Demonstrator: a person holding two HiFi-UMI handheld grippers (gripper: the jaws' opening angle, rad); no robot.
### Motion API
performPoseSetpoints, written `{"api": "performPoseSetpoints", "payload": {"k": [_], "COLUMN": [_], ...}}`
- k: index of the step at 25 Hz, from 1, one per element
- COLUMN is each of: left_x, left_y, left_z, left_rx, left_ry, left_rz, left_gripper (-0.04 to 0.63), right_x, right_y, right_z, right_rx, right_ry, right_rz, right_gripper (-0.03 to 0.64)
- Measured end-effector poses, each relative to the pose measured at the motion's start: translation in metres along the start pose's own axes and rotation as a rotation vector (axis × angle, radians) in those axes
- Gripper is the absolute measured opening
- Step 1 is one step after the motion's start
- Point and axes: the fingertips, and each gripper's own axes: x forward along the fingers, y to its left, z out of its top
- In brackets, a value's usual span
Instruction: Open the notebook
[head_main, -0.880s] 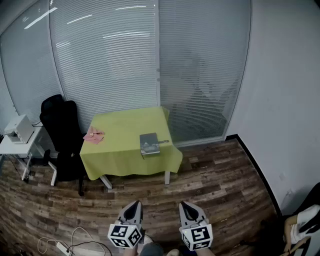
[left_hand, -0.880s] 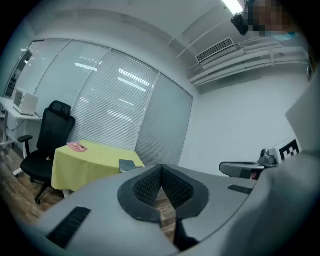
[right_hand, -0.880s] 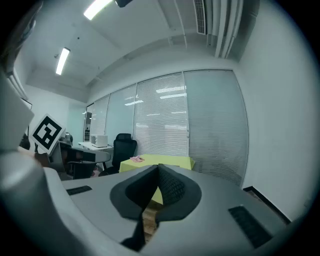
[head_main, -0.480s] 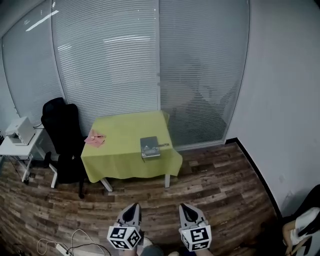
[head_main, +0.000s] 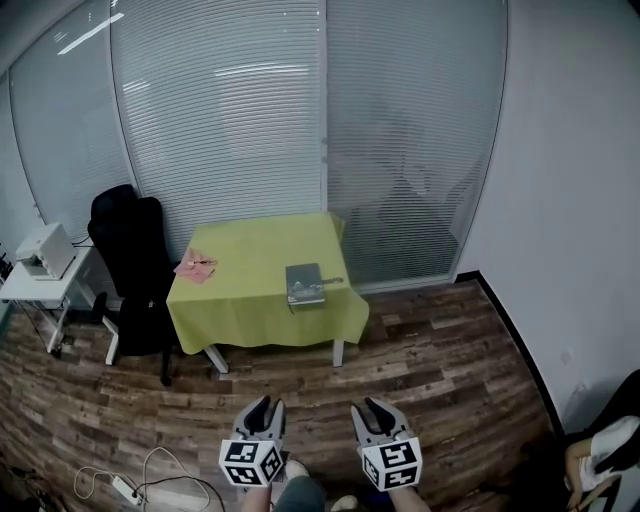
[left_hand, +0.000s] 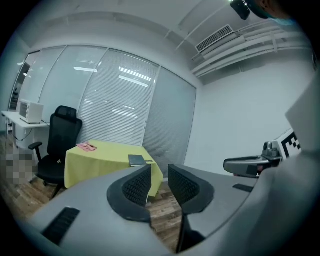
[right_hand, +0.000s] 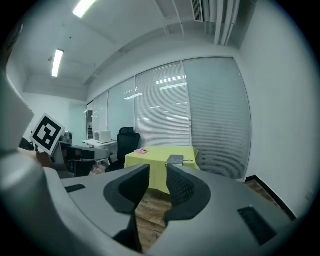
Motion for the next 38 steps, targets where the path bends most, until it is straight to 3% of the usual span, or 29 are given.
{"api": "performPoseSetpoints", "payload": {"k": [12, 21, 30, 38], "left_x": [0.057, 0.195, 0.329, 0.396], "left_y": [0.029, 0.095, 0.149, 0.171], "left_z": [-0.007, -0.012, -0.007, -0.012], "left_rx": [0.044, 0.042, 0.111, 0.206], "left_ry": [0.072, 0.161, 0.265, 0.342], "left_rz": [0.015, 0.002, -0.073, -0.135], "left_gripper": [0.115, 0.115, 0.115, 0.118], "right_x": [0.061, 0.2, 0.335, 0.4], "right_y": [-0.023, -0.077, -0.123, -0.145], "right_z": [-0.012, -0.028, -0.025, -0.027], "right_rx": [0.006, -0.018, -0.048, -0.048], "right_ry": [0.063, 0.158, 0.257, 0.308], "right_rz": [-0.002, 0.002, -0.014, -0.022], "right_gripper": [0.115, 0.118, 0.118, 0.118]}}
